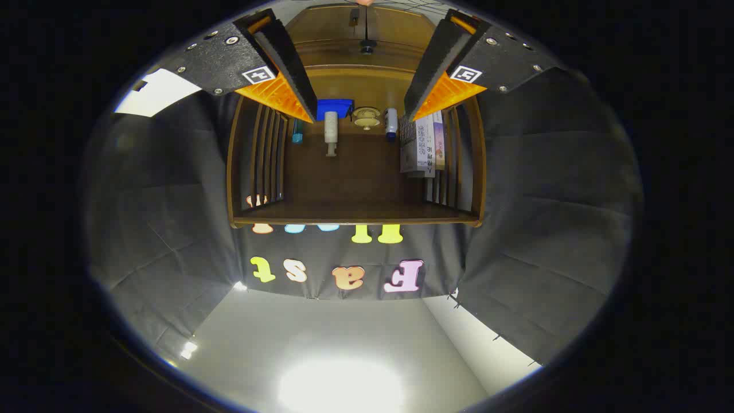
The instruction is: Pull open the drawer, take out the items inside it, and place them on the countertop above the cabinet.
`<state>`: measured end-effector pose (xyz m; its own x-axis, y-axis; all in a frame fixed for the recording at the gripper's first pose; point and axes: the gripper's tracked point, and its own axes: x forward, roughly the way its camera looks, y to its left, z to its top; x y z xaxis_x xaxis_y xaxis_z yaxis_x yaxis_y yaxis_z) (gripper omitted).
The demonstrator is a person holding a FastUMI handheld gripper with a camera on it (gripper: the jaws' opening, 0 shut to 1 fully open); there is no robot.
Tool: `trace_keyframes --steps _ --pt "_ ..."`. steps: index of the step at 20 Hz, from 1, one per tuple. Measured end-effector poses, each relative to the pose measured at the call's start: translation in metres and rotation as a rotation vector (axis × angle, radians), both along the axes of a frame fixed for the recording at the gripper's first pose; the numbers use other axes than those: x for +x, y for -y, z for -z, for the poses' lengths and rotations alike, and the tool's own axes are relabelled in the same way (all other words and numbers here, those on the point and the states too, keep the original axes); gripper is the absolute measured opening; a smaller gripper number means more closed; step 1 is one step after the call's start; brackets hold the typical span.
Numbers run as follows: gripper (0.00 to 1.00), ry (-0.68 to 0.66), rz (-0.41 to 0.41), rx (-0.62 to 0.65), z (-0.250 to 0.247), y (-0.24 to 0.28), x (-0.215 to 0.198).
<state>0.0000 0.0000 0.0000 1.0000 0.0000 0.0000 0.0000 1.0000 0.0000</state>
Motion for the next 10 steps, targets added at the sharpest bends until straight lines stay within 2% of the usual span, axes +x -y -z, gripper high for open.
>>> trace_keyframes --steps 10 --pt "0.95 -0.016 0.007 0.004 0.016 0.004 0.008"
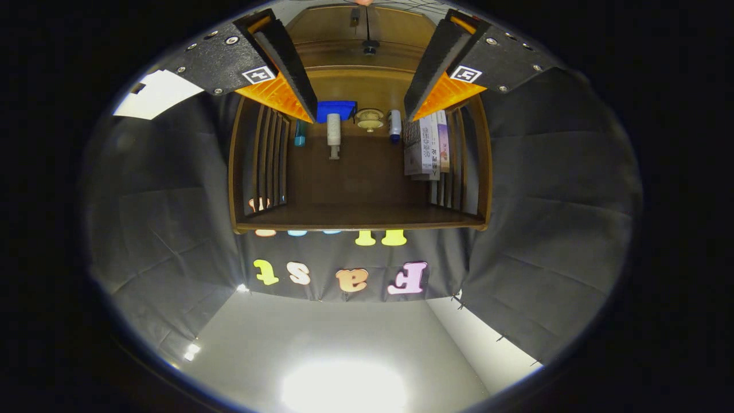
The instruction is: Pull open the drawer, take out the items inside it, and place them on the countertop above the cabinet.
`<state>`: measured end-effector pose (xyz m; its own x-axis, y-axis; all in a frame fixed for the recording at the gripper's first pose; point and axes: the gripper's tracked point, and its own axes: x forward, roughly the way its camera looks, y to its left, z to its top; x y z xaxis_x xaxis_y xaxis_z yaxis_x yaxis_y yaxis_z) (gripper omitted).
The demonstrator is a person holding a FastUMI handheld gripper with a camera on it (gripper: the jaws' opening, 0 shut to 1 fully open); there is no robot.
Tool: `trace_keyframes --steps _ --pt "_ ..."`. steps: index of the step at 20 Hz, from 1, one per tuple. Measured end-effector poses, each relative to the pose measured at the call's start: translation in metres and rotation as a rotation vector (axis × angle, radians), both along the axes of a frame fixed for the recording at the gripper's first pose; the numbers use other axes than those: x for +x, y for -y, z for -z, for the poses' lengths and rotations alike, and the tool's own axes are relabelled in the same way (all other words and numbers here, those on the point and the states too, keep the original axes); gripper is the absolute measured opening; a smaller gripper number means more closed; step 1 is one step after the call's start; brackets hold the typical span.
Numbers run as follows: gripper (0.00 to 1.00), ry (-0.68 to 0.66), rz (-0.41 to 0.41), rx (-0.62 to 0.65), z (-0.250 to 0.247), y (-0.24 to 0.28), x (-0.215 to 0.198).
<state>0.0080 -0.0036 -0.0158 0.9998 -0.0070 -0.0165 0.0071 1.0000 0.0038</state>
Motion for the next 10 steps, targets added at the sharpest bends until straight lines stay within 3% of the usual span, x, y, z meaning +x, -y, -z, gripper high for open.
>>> trace_keyframes --steps 10 --pt "0.95 -0.059 -0.006 -0.095 0.052 -0.006 0.019"
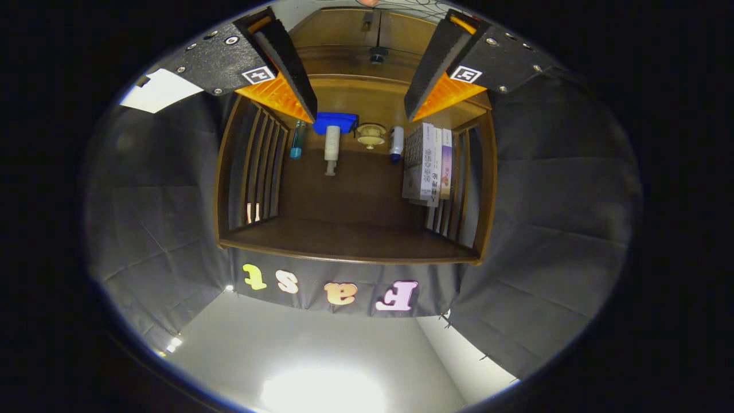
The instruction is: Pull open the drawer, take out the items inside it, and place them on the countertop above the cabinet.
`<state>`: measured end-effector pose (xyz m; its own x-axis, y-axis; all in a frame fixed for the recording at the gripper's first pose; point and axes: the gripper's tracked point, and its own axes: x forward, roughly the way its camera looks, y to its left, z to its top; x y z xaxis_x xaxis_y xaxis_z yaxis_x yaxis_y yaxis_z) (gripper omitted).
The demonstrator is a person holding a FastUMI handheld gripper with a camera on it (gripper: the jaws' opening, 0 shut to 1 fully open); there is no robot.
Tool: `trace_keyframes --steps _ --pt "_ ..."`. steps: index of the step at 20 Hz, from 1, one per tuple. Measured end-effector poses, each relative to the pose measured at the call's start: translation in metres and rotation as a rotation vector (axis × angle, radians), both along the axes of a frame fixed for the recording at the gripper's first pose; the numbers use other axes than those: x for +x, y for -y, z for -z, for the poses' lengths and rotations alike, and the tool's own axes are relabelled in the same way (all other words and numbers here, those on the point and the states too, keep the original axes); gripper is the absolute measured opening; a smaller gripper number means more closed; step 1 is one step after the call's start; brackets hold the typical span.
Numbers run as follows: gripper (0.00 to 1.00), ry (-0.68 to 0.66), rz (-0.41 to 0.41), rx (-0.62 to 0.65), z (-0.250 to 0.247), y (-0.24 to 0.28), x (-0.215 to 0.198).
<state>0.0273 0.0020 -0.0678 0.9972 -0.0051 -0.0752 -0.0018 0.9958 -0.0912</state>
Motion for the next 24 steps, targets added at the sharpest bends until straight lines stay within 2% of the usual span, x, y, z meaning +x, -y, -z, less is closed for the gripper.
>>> trace_keyframes --steps 3,9,13,19,24 --pt "0.95 -0.026 0.021 0.017 0.027 0.005 0.011" --pt "0.95 -0.085 0.034 0.140 0.107 -0.005 0.030" --pt "0.95 -0.117 0.074 0.100 0.160 -0.002 0.048" --pt "0.95 -0.190 0.047 0.072 0.215 -0.016 0.062" --pt "0.93 -0.219 0.052 0.057 0.240 -0.018 0.068"
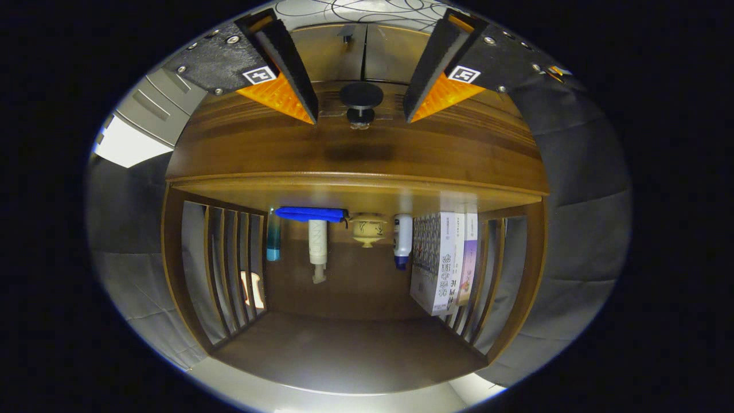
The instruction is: Pull open the drawer, take out the items inside it, and place them on the countertop above the cabinet.
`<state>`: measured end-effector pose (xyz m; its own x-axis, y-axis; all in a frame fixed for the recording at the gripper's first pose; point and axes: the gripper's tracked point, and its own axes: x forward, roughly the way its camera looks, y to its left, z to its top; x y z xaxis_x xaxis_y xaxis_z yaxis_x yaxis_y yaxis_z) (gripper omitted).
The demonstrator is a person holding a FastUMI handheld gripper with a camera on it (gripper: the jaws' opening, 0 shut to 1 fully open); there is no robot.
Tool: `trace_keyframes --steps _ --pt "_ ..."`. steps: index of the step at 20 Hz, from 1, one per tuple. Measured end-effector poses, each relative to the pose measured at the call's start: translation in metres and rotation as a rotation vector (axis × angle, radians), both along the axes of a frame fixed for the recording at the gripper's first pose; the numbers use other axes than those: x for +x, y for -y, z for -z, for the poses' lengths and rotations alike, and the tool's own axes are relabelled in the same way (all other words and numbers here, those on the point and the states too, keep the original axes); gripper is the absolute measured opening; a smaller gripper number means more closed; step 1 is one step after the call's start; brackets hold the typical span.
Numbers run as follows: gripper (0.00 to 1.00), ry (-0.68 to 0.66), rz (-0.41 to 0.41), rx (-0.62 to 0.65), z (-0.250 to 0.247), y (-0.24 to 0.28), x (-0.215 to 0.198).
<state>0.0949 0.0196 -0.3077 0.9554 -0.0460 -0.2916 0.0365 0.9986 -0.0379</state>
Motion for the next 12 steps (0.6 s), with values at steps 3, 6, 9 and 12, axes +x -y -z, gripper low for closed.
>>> trace_keyframes --steps 3,6,9,12 --pt "0.83 -0.006 0.005 0.006 0.006 0.002 0.003" --pt "0.58 -0.002 -0.019 0.008 0.009 0.001 0.004" --pt "0.48 0.005 -0.012 0.019 0.012 0.002 0.003" --pt "0.41 0.015 -0.036 0.017 0.012 0.002 0.000"
